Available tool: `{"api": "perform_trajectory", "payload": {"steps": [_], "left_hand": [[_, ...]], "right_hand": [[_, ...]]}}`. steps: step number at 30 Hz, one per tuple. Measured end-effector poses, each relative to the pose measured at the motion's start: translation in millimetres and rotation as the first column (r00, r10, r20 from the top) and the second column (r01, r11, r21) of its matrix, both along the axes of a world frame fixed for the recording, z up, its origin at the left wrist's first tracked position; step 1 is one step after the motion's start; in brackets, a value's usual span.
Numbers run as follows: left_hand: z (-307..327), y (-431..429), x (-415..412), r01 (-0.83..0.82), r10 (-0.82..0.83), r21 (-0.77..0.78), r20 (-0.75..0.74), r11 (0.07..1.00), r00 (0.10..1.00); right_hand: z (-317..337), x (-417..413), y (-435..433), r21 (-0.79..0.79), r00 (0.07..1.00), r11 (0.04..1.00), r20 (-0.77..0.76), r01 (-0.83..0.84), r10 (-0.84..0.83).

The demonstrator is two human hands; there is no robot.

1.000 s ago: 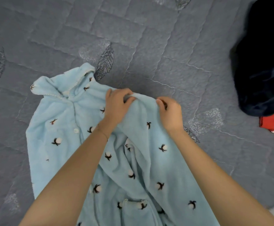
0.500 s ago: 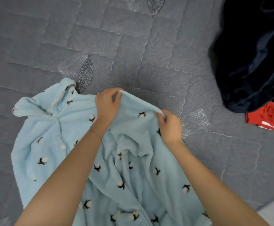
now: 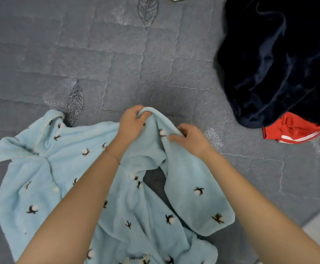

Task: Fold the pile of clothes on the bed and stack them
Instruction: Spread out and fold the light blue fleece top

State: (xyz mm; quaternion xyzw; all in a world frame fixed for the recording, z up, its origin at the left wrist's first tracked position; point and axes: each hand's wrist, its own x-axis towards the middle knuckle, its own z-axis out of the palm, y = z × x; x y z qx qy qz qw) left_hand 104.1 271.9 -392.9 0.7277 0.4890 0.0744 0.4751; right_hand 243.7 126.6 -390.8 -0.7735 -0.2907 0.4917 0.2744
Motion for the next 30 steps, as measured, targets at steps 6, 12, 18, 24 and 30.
{"api": "perform_trajectory", "payload": {"steps": [6,12,18,24,30], "left_hand": [[3,-11,19,0.312,-0.266,0.091,-0.331,0.946,0.905],[13,-42,63,0.447,-0.453,-0.091,-0.049,0.89,0.89],[7,-42,82,0.079,-0.073,-0.113,0.061,0.99,0.996],[-3,-52,89,-0.04,0.039,-0.027,-0.04,0.999,0.998],[-2,-66,93,-0.057,0.086,0.187,-0.151,0.981,0.985]], "right_hand": [[-5,25,-29,-0.124,0.995,0.99,0.079,0.066,-0.057],[13,58,-28,0.097,0.988,0.995,0.152,0.016,-0.03],[15,85,-51,-0.047,0.999,0.999,0.034,0.005,-0.004],[26,111,-74,-0.195,0.936,0.98,0.35,0.048,0.023],[34,136,-58,-0.121,0.761,0.986,0.648,0.11,-0.005]]}}
